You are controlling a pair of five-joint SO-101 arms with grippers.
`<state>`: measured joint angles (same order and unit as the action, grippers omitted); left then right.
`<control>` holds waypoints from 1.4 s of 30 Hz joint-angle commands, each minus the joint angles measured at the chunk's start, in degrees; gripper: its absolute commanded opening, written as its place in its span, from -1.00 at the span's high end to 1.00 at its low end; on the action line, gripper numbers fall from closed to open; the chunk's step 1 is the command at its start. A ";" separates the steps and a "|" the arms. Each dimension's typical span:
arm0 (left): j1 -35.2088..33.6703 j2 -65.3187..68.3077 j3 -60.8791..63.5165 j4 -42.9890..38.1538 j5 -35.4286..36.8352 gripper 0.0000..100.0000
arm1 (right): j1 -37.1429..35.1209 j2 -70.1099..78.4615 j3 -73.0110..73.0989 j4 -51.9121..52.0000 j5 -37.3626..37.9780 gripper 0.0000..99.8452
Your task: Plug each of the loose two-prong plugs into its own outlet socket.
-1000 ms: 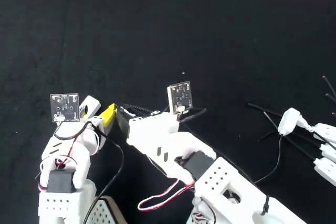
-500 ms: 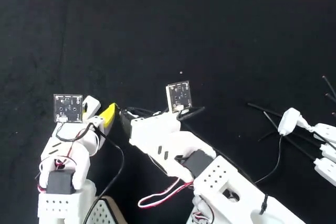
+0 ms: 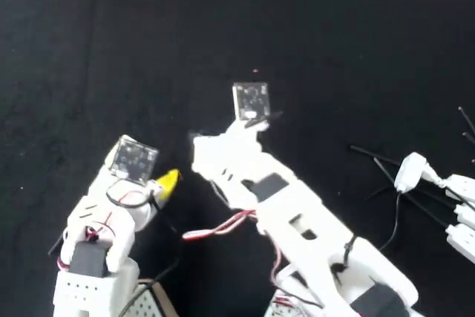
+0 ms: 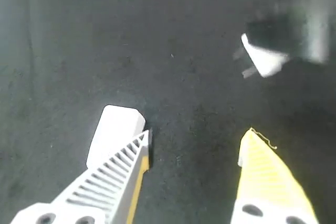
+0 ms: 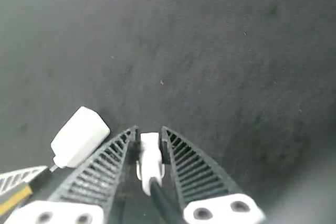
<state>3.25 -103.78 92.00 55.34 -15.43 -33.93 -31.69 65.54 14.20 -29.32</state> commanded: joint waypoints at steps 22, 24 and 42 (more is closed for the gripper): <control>1.27 -0.35 1.63 -8.18 10.46 0.44 | -9.23 -20.00 9.27 -0.26 -1.67 0.98; 1.63 -0.35 1.71 -8.00 10.46 0.44 | -10.02 -19.91 9.27 -0.26 -1.67 0.98; -4.00 -0.35 2.42 -11.08 13.80 0.45 | -15.74 -19.74 7.16 9.41 -0.79 0.98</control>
<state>2.64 -103.60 95.25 47.96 -3.12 -45.89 -51.56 73.19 21.49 -30.64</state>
